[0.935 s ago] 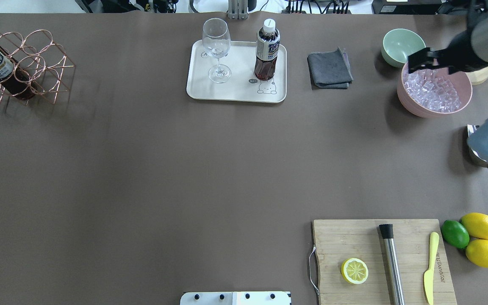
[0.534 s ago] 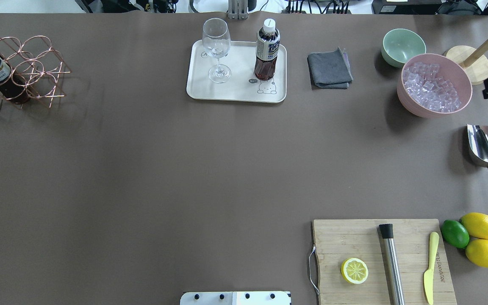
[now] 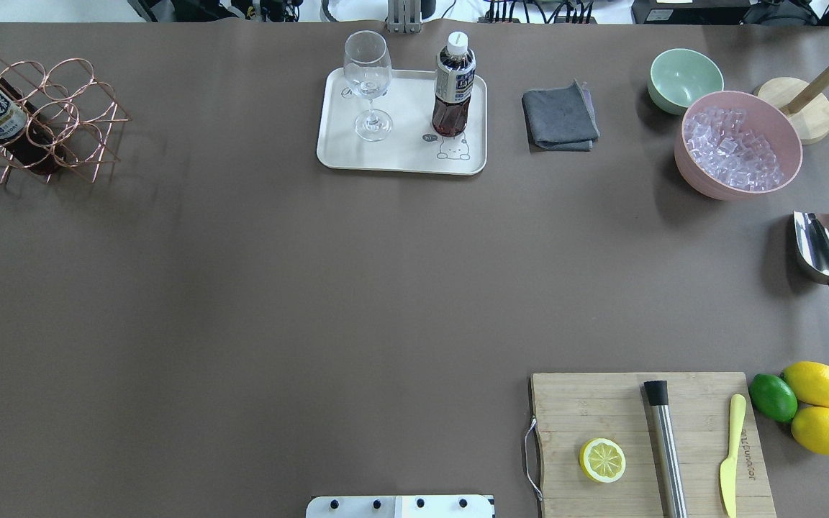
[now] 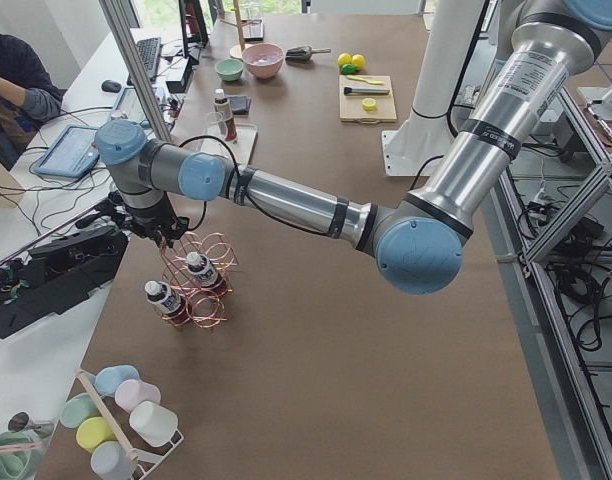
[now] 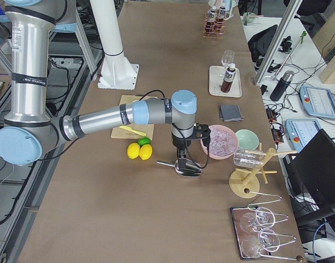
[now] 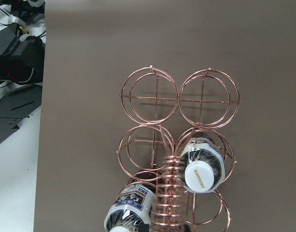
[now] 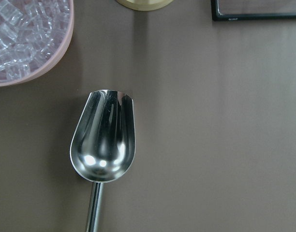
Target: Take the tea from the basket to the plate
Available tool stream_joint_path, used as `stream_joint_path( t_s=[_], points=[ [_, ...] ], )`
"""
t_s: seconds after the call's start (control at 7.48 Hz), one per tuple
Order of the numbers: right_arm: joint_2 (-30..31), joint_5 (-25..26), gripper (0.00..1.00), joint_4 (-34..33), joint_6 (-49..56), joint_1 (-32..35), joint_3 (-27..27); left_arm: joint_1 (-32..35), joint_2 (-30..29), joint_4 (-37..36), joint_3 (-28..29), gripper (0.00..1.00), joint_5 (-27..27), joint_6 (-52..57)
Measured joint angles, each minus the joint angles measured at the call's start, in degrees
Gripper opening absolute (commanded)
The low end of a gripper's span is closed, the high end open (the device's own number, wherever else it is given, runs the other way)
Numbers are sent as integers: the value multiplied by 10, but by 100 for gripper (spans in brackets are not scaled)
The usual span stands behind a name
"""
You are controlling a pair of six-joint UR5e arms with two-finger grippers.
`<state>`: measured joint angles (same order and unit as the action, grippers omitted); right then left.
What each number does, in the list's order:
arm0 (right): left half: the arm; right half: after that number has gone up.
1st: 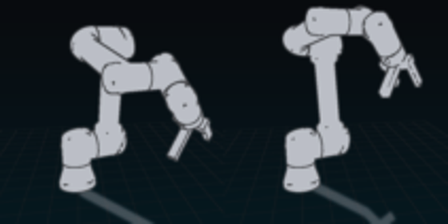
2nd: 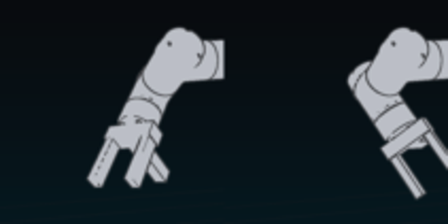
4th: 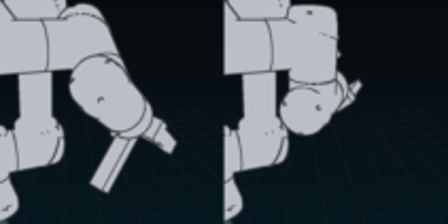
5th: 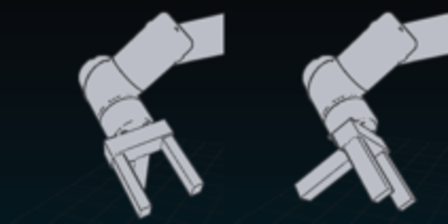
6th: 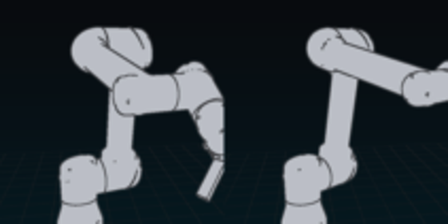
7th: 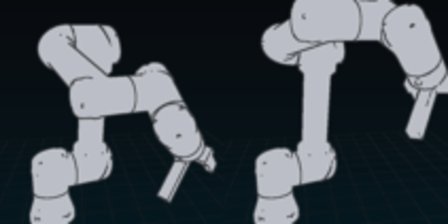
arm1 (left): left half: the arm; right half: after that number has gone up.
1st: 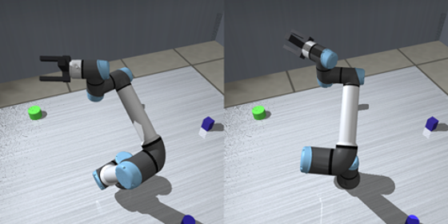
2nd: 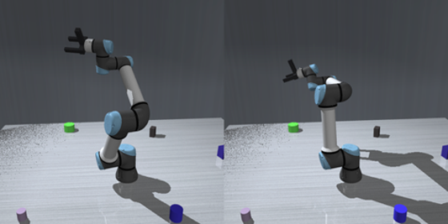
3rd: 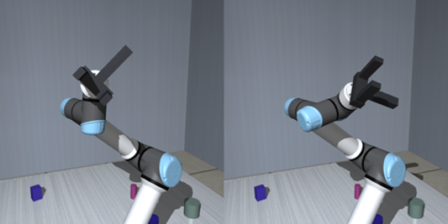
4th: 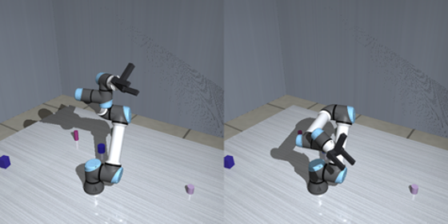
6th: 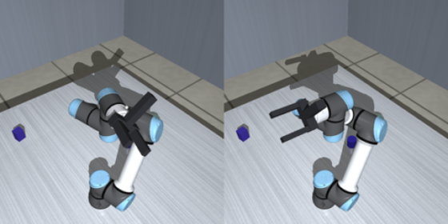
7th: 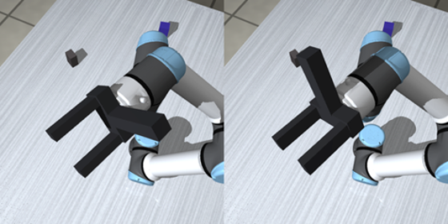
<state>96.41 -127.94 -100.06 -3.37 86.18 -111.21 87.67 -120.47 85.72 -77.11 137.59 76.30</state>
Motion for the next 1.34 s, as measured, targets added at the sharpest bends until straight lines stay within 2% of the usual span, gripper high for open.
stream_joint_path(
  t_s=[0.13, 0.4, 0.8, 1.34],
  points=[
    [-2, -44, 100, 1, 9, 31, 39, 0, 0, 0, -1, 3, 0, 0],
    [-4, -71, 100, 4, 12, 55, 77, 0, 1, 1, -3, 3, 0, 0],
    [2, -63, 100, 6, 13, 66, 90, 0, 1, 1, -6, 3, 0, 0],
    [-1, -44, 100, 5, 8, 43, 99, 0, 3, 1, -10, 3, 0, 0]
  ],
)
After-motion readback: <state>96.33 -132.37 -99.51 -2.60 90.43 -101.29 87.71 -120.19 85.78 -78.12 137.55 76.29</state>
